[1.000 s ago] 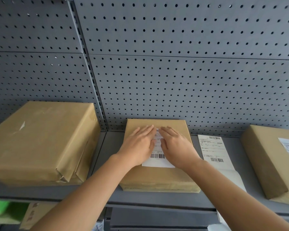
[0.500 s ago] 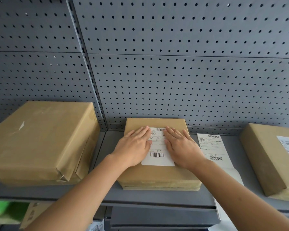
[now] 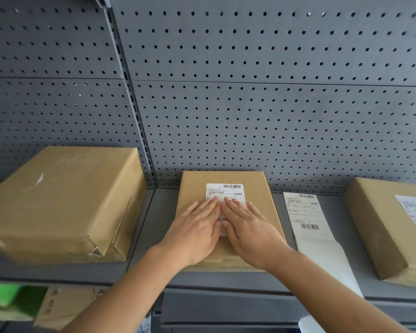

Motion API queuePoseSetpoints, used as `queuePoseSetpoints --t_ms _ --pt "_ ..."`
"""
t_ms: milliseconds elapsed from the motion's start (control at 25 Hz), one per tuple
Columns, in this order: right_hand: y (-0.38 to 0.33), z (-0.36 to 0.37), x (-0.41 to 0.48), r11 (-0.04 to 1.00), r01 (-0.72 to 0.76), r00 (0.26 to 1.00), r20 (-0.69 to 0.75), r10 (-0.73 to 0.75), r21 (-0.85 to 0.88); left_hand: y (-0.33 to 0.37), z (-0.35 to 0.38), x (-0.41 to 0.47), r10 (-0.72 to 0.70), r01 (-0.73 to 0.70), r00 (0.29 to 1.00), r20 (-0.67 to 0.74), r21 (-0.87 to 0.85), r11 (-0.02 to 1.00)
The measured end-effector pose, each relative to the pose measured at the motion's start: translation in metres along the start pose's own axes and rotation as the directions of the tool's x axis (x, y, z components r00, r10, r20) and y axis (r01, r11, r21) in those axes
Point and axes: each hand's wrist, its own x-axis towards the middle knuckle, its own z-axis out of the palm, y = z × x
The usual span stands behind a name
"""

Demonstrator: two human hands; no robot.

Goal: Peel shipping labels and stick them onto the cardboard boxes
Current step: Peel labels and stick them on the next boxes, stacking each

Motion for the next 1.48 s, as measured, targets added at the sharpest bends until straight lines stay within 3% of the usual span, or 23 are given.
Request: queuePoseSetpoints --t_ms 200,520,920,1320,1400,1480 --pt "0.014 0.005 -0.007 0.996 -0.03 1.0 -0.004 0.03 -0.089 -0.002 0.001 -0.004 -0.032 0.032 0.999 0.009 0.027 0.999" --pt "0.025 -0.003 -0.021 0.993 -0.111 0.994 -0.018 0.11 -0.05 -0.008 -0.004 -0.016 -0.106 0.105 0.993 0.041 0.021 0.994" --pt "-0.017 0.011 -0.058 0.997 0.058 0.998 0.026 -0.057 -0.057 0.023 0.007 -0.056 0.015 -0.015 0.999 0.037 0.01 1.0" --pt "0.026 0.0 -0.084 0.993 -0.106 0.992 -0.077 0.102 -0.052 -0.007 0.001 -0.071 -0.142 0.14 0.987 0.069 0.028 0.99" --pt "0.028 -0.004 -0.086 0.992 -0.123 0.991 -0.044 0.124 0.023 -0.017 0.002 -0.072 -0.213 0.214 0.976 0.046 -0.034 0.976" --pt "0.03 -0.01 -0.082 0.966 -0.183 0.979 -0.061 0.197 0.183 -0.023 0.004 -0.072 -0.31 0.309 0.95 0.027 -0.206 0.928"
